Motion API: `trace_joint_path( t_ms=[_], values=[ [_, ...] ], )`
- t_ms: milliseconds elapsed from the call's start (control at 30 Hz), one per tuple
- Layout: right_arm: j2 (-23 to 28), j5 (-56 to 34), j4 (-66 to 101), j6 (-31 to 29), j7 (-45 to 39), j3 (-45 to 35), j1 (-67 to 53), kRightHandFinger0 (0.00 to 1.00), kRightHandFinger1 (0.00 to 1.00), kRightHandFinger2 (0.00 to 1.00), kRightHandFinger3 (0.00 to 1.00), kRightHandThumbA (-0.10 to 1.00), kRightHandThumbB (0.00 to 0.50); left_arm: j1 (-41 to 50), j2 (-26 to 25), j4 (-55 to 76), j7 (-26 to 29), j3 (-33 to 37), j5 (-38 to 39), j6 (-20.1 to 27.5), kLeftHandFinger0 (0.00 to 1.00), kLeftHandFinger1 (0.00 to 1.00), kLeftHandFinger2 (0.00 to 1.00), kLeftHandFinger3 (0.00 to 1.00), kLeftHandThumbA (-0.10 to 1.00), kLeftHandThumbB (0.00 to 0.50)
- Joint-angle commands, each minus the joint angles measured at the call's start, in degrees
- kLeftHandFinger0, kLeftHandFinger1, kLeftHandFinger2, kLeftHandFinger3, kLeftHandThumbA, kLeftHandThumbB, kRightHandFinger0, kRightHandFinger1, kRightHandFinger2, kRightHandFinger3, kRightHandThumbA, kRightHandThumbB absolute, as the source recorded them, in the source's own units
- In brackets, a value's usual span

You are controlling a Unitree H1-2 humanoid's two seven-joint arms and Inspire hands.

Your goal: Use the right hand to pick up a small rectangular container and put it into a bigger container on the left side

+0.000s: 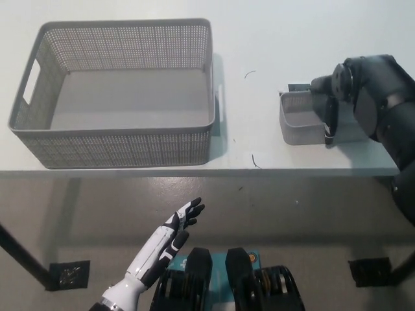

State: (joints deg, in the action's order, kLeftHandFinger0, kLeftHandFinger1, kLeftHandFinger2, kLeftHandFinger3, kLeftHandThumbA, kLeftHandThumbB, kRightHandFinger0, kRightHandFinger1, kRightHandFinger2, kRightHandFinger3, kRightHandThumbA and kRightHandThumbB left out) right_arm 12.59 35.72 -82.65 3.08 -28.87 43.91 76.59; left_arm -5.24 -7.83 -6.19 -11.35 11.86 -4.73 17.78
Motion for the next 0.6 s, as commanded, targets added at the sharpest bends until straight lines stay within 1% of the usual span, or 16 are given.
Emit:
trace_joint_path(
  t_ms=[0,33,67,100,133,167,233,267,300,333,367,400,433,467,500,567],
  values=[
    [2.0,1.9,0.8,-2.6,26.8,-1.3,-1.2,0.52,0.61,0.70,0.93,-0.06,0.191,-1.1,-0.5,1.6,-0.7,-0.7,1.1,0.9,1.00,1.00,1.00,1.00,1.00,0.377],
    [2.2,1.5,0.9,-3.5,28.6,-1.9,-1.2,0.44,0.54,0.63,0.79,-0.09,0.183,-1.1,-0.5,1.5,-0.6,-0.7,1.0,1.1,1.00,1.00,1.00,1.00,1.00,0.376],
    [2.2,1.3,1.0,-3.8,29.2,-2.1,-1.2,0.22,0.33,0.48,0.88,-0.10,0.117,-1.1,-0.5,1.4,-0.6,-0.6,0.9,1.1,1.00,1.00,1.00,1.00,1.00,0.374],
    [2.7,1.6,1.1,-5.3,31.8,-1.9,-0.7,0.37,0.45,0.53,0.91,-0.10,0.167,-1.1,-0.5,1.6,-0.5,-0.7,0.9,0.7,1.00,1.00,1.00,1.00,1.00,0.375],
    [2.8,1.5,1.2,-5.5,32.4,-1.9,-0.6,0.26,0.34,0.45,0.83,-0.10,0.154,-1.1,-0.5,1.5,-0.5,-0.8,0.9,0.8,1.00,1.00,1.00,1.00,1.00,0.374],
    [3.2,1.4,1.4,-6.8,34.2,-2.2,-0.2,0.04,0.14,0.29,0.65,-0.10,0.140,-1.1,-0.4,1.2,-0.4,-0.8,1.1,1.0,1.00,1.00,1.00,1.00,1.00,0.373],
    [3.8,0.9,1.7,-8.7,35.4,-2.8,1.7,0.00,0.07,0.28,1.00,-0.10,0.161,-1.4,-0.3,0.8,-0.2,-1.1,1.3,1.3,1.00,1.00,1.00,1.00,1.00,0.373],
    [3.9,0.9,1.7,-9.1,35.7,-2.9,2.4,0.00,0.05,0.26,1.00,-0.10,0.179,-1.6,-0.4,0.8,-0.2,-1.2,1.3,1.3,1.00,1.00,1.00,1.00,1.00,0.372],
    [4.3,0.9,2.0,-10.2,36.5,-3.1,3.5,0.00,0.02,0.21,0.74,-0.10,0.167,-1.6,-0.3,0.8,-0.1,-1.2,1.3,1.3,1.00,1.00,1.00,1.00,1.00,0.371],
    [4.6,0.8,2.2,-11.2,37.3,-3.4,4.6,0.00,0.06,0.27,0.52,-0.10,0.173,-1.8,-0.3,0.6,0.0,-1.4,1.2,1.4,1.00,1.00,1.00,1.00,1.00,0.370],
    [4.7,0.6,2.2,-11.4,37.4,-3.6,5.0,0.00,0.10,0.34,0.48,-0.10,0.174,-1.8,-0.3,0.6,0.0,-1.4,1.2,1.4,1.00,1.00,1.00,1.00,1.00,0.369],
    [4.8,0.3,2.8,-10.7,35.9,-4.1,6.8,0.09,0.21,0.42,0.42,-0.10,0.237,-1.2,-0.3,0.9,-0.2,-1.3,1.6,1.4,1.00,1.00,1.00,1.00,1.00,0.362],
    [5.2,0.4,3.0,-11.6,36.5,-4.3,7.9,0.09,0.22,0.39,0.30,-0.10,0.254,-1.2,-0.3,1.1,-0.2,-1.2,1.6,1.2,1.00,1.00,1.00,1.00,1.00,0.361],
    [5.6,0.5,3.3,-12.3,37.6,-4.5,9.1,0.02,0.18,0.39,0.23,-0.10,0.230,-1.2,-0.4,1.2,-0.4,-1.1,1.6,1.3,1.00,1.00,1.00,1.00,1.00,0.353],
    [5.7,0.5,3.7,-12.2,37.6,-4.7,11.0,0.01,0.25,0.59,0.29,-0.10,0.181,-1.1,-0.4,1.1,-0.2,-1.2,1.4,1.5,1.00,1.00,1.00,1.00,1.00,0.349],
    [6.0,0.8,4.1,-12.0,38.0,-5.0,13.1,0.03,0.43,0.90,0.55,-0.10,0.144,-1.0,-0.5,1.1,-0.1,-1.2,1.1,1.6,1.00,1.00,1.00,1.00,1.00,0.347]
  ],
)
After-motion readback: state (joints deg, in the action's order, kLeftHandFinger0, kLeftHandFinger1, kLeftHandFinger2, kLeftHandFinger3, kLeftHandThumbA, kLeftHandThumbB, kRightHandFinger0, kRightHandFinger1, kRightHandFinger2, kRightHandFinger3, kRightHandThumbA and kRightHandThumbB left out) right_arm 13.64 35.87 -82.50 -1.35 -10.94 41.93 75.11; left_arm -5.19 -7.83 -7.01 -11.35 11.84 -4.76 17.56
